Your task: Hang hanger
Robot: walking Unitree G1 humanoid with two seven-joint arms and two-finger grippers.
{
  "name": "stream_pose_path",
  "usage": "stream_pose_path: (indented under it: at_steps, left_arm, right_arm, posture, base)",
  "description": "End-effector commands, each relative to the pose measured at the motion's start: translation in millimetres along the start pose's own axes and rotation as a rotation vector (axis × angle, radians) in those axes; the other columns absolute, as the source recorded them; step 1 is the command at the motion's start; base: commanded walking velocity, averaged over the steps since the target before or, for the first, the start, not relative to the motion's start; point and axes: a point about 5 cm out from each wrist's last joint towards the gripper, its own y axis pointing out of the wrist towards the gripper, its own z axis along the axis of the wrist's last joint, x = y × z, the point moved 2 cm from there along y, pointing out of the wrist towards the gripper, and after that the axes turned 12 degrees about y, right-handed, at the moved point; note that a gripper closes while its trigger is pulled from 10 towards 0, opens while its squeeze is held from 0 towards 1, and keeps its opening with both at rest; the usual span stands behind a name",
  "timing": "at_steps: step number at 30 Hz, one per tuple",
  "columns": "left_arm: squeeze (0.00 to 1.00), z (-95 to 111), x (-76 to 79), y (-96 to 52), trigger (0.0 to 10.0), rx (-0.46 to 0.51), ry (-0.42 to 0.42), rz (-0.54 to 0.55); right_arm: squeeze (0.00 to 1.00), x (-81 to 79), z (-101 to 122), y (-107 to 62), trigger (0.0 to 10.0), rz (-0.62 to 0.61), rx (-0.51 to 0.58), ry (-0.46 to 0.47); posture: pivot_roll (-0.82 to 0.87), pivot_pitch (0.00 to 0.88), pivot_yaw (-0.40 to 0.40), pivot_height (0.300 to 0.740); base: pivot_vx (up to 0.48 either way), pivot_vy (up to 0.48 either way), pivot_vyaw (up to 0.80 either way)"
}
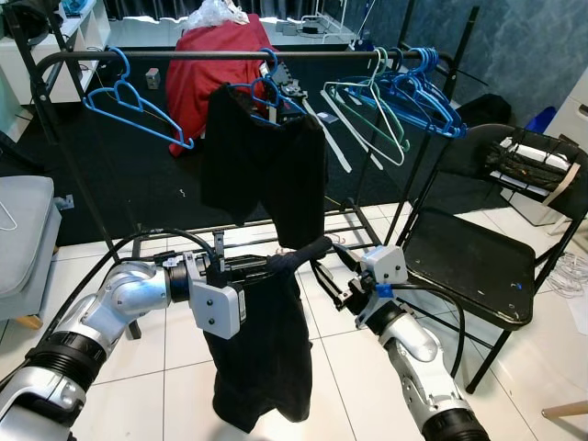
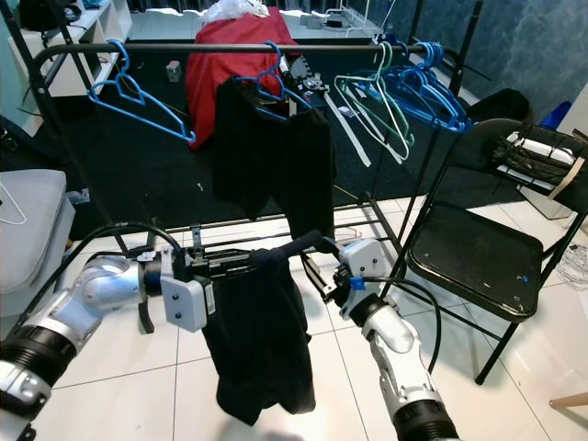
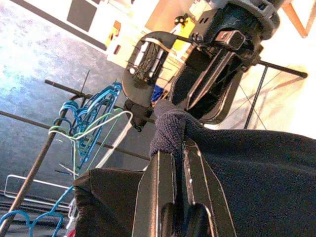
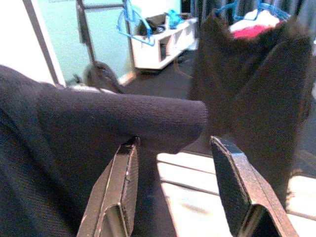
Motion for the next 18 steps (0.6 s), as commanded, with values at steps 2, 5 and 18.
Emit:
stream_pose_path:
  at_steps: [2,5,18]
  left_arm:
    - [0.04,4,-2.2,3.7,10.0,0.036,0.023,-0.007]
    - [0.04,4,-2.2,3.7,10.0,0.036,0.023,-0.007]
    - [0.04,8,20.6,-5.7,10.0,0.047,-0.001,-0.114]
  right_arm:
    - [0.0,-9.2,-1,-2.4,10.0,0.058,-0.022,0.205]
    - [0.0,-9.2,-1,-2.4,10.0,0.058,-0.022,0.205]
    - [0.0,37.3,35,-24.2,10.0,0.002,-0.027,0.344]
  posture:
    - [-0.1,0.074,-0.042,0.74]
    - [-0.1,0.074,-0.042,0.74]
    - [-0.11,0.087,-0.04,0.74]
  base:
    - [0.0,0.0,0.0]
    - [0.0,0.0,0.0]
    - [0.0,0.0,0.0]
